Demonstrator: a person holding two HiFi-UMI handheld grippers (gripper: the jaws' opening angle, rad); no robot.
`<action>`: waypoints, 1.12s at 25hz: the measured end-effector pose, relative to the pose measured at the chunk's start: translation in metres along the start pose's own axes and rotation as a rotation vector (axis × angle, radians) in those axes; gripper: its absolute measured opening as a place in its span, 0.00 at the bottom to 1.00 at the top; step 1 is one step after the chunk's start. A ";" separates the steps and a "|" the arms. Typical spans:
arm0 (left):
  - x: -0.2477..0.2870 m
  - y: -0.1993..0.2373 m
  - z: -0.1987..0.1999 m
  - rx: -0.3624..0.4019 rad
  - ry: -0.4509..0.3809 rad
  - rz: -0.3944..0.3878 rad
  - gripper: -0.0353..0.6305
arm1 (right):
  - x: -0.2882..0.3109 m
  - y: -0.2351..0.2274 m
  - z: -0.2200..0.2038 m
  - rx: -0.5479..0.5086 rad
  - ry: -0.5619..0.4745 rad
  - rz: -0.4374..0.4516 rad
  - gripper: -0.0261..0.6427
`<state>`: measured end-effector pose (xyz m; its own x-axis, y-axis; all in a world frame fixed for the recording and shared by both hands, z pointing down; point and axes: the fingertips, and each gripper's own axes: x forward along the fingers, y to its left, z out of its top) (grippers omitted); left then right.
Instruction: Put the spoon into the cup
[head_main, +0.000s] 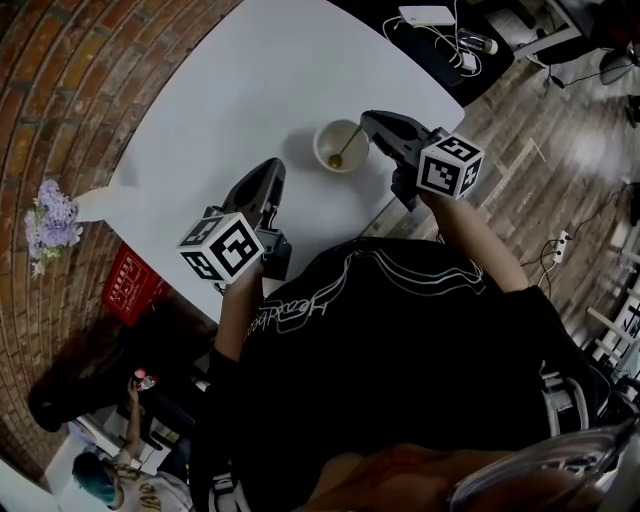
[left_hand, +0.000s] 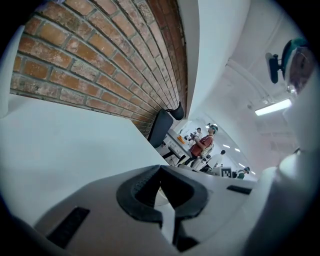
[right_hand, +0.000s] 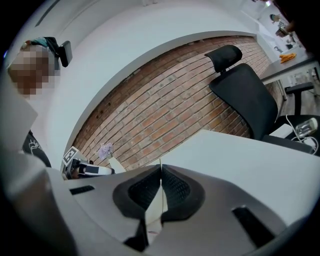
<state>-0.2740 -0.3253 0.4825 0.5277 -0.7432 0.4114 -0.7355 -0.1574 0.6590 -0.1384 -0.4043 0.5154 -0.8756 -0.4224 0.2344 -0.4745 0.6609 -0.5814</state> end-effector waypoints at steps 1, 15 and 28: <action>0.000 0.001 0.000 -0.002 -0.002 0.002 0.06 | 0.001 0.000 0.000 0.002 -0.002 0.002 0.04; 0.002 0.006 -0.004 -0.003 0.002 0.020 0.06 | -0.002 -0.009 -0.004 0.045 -0.009 0.007 0.04; -0.016 -0.020 -0.008 0.013 -0.053 0.029 0.06 | -0.039 -0.005 0.032 -0.020 -0.099 -0.046 0.22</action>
<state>-0.2639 -0.3050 0.4676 0.4833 -0.7808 0.3960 -0.7557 -0.1436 0.6390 -0.0989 -0.4105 0.4844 -0.8399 -0.5114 0.1816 -0.5167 0.6515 -0.5555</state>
